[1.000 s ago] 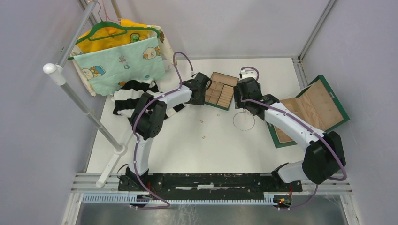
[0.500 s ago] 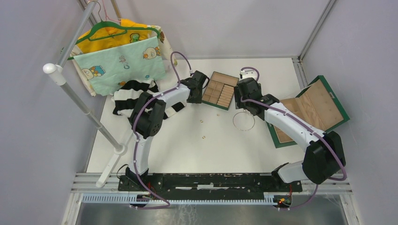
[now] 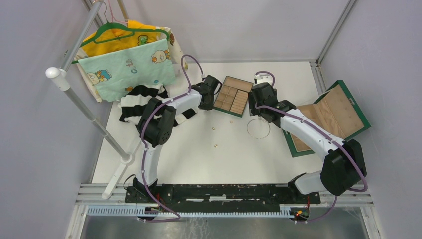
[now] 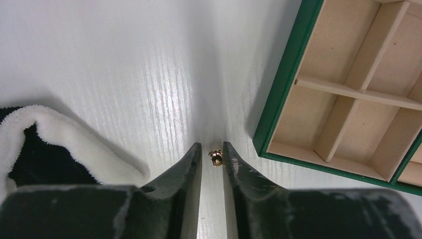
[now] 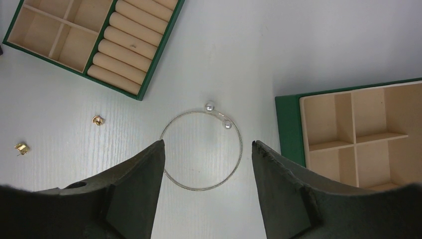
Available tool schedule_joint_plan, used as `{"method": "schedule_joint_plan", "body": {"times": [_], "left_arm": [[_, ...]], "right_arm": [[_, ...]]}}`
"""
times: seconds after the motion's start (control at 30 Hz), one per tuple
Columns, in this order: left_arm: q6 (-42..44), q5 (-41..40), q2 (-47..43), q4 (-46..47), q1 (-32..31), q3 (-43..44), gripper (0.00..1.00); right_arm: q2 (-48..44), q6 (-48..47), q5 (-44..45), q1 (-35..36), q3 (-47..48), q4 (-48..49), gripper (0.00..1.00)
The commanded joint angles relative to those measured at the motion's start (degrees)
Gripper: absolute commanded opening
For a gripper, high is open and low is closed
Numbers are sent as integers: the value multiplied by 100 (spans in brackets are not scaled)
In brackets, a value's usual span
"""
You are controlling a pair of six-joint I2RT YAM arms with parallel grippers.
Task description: Organize the mixed jewelry
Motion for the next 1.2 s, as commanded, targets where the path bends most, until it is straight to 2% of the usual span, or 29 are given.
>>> {"method": "schedule_joint_plan", "body": {"times": [0.0,0.07,0.27,0.63,0.73,0.9,1.07,1.17], "left_arm": [[117,72,34,-95,19,140,32],[93,47,67,-182,22,186,35],[-172,33,157,-423,14,249,35],[-187,134,228,-362,15,296,27],[-180,157,242,-369,14,291,20],[-165,141,208,-370,13,294,14],[-20,142,114,-468,23,422,14],[214,466,24,-641,118,608,14]], "right_arm": [[43,-5,23,-9,242,107,70],[60,-23,14,-8,259,103,70],[104,-84,5,-6,292,129,70],[107,-126,27,-7,275,138,70],[108,-125,52,-7,252,138,70],[81,-122,70,-7,241,153,70],[58,-135,110,-20,247,138,70],[12,-137,167,-14,224,119,70]]}}
